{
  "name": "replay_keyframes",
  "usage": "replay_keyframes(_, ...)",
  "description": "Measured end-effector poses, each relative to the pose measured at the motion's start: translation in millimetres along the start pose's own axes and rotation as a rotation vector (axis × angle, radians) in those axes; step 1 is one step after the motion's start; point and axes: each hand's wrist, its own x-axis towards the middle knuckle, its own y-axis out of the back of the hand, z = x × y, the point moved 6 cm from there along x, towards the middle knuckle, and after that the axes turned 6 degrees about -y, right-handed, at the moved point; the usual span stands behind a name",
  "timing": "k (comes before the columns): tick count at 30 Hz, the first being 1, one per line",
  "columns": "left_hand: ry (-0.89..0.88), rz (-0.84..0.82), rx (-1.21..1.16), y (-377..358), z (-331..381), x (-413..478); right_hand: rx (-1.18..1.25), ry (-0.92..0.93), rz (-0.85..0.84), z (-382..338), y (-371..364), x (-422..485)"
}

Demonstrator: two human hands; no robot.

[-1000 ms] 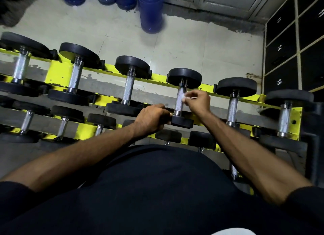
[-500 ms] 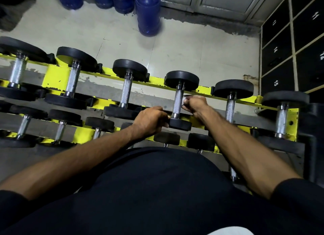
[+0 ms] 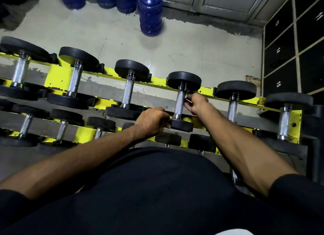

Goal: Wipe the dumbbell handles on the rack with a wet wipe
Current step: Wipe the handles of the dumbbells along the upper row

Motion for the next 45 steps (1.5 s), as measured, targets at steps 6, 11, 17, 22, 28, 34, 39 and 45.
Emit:
replay_keyframes(6,0.008,-0.003,0.013,1.5,0.7,2.1,0.032,-0.128,-0.04,-2.3,-14.6,-5.9)
replay_keyframes(11,-0.016,0.009,0.017,2.6,2.4,0.8,0.239,0.169,0.094,1.1,-3.4,5.0)
replay_keyframes(17,-0.042,0.02,0.012,3.9,5.2,-0.5,-0.529,0.91,0.286,-18.7,-9.2,-22.2)
replay_keyframes(22,-0.041,0.016,0.004,3.4,3.1,1.3,-1.057,1.312,0.347,-20.4,-21.5,-32.2)
replay_keyframes(28,-0.016,0.02,0.006,1.7,1.9,1.7,-1.615,1.224,0.363,-15.2,-57.9,-42.7)
replay_keyframes(34,0.019,0.006,0.005,0.1,0.1,2.0,-2.002,1.04,0.197,-3.3,-82.7,-48.6)
replay_keyframes(39,0.014,-0.014,0.0,-0.2,0.5,1.8,-1.766,1.174,-0.036,-11.6,-56.3,-44.6)
replay_keyframes(45,-0.016,-0.005,0.006,1.4,0.7,0.9,-1.136,1.091,0.027,-15.0,-8.5,-39.2)
